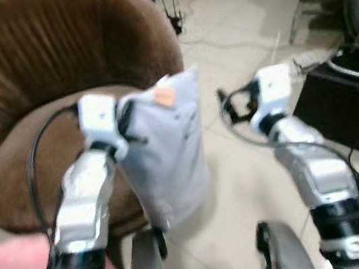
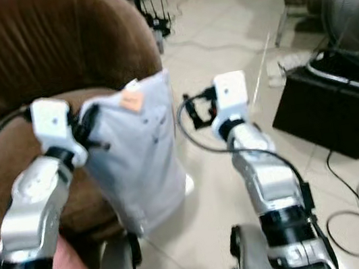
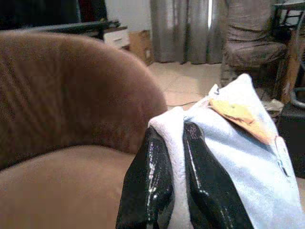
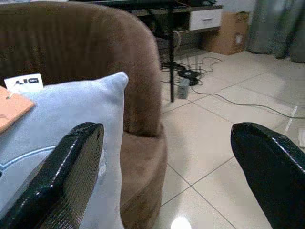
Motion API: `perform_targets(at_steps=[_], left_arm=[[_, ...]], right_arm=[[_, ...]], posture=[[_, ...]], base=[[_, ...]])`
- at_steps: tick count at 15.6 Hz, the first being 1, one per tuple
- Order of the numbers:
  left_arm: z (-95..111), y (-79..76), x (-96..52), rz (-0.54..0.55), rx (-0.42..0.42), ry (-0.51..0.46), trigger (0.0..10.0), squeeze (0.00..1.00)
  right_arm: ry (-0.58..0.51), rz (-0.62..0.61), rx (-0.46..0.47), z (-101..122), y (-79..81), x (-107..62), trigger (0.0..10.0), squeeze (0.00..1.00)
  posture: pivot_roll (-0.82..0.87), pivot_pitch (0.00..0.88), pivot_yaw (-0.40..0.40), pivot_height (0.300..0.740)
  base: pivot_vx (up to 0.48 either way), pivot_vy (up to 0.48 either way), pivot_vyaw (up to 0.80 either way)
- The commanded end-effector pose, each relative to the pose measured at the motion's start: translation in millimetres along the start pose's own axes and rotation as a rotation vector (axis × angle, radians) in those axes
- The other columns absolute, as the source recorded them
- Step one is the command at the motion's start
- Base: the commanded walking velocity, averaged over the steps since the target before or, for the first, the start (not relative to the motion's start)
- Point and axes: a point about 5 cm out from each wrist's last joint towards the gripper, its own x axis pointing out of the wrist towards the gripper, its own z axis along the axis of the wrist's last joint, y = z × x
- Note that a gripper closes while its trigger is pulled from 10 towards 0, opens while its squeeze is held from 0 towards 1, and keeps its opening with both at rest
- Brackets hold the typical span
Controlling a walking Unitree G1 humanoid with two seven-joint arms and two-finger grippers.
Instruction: Move the pillow to the sofa from floor
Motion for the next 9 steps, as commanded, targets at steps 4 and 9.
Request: perform_targets(at_steps=[4,9], left_arm=[[20.0,0.1,1.1,0.013,0.112,-0.061,10.0,0.00],[14.4,-0.5,7.4,0.021,0.016,-0.062,10.0,0.00]], right_arm=[[0.025,-0.086,0.040,-0.2,-11.2,0.8,10.0,0.00],[0.044,-0.099,0.050,-4.3,-10.5,-4.3,10.0,0.00]], posture=[[0.03,0.000,0.054,0.655],[-0.06,0.000,0.092,0.725]], base=[[0.000,0.000,0.00],[0.000,0.000,0.00]])
